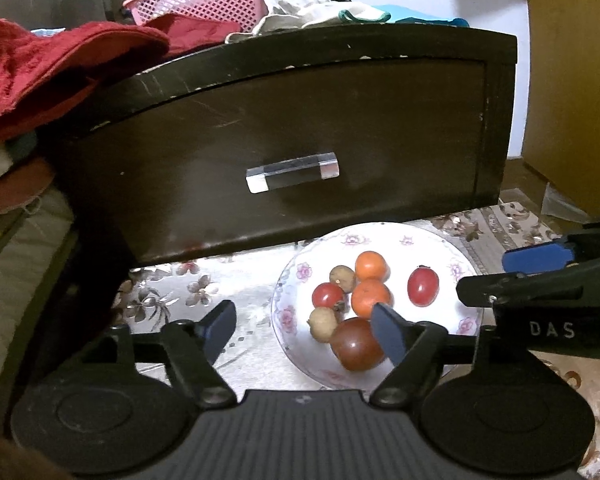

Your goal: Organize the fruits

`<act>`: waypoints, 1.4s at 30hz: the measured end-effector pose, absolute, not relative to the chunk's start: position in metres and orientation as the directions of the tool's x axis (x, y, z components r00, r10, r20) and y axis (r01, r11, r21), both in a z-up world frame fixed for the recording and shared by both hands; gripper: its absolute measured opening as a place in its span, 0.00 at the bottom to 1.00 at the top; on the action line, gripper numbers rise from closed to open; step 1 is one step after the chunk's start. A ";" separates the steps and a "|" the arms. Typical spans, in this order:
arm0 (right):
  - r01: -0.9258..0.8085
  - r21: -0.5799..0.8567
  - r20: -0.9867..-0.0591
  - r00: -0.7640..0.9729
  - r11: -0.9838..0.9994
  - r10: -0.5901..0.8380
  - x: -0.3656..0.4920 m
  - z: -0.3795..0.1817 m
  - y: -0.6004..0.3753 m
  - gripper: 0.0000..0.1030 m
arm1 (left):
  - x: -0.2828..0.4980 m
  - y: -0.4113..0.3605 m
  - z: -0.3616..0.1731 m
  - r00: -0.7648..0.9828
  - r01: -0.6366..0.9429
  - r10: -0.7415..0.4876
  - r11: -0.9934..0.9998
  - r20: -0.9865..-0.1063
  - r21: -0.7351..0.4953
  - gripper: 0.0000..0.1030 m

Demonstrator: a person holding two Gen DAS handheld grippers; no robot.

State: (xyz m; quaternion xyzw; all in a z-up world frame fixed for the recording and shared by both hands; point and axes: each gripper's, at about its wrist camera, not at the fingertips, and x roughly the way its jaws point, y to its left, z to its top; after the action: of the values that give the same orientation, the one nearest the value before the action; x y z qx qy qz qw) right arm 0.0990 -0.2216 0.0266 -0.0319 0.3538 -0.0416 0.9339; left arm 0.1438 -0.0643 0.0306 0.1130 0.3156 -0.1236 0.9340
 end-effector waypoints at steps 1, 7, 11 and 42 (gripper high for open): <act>0.056 -0.089 -0.658 0.746 0.994 -0.101 0.097 0.027 -0.221 0.38 | 0.143 -0.064 0.031 0.772 0.297 -0.156 0.946 -0.617 0.133 0.82; 0.065 -0.086 -0.663 0.741 0.994 -0.106 0.089 0.026 -0.222 0.38 | 0.137 -0.062 0.030 0.770 0.277 -0.143 0.953 -0.622 0.124 0.91; 0.073 -0.087 -0.664 0.740 0.994 -0.112 0.081 0.027 -0.221 0.38 | 0.129 -0.060 0.029 0.774 0.259 -0.129 0.958 -0.620 0.124 0.99; 0.044 -0.058 -0.651 0.755 0.997 -0.071 -0.006 0.038 -0.190 0.41 | 0.040 -0.041 0.036 0.763 0.240 -0.123 0.966 -0.634 0.100 1.00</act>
State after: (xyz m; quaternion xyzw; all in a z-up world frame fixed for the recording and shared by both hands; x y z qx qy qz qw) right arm -0.0056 -0.1904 0.0378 -0.0196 0.3484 -0.0307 0.9366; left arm 0.0396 -0.0407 0.0356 0.0880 0.3302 -0.0971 0.9348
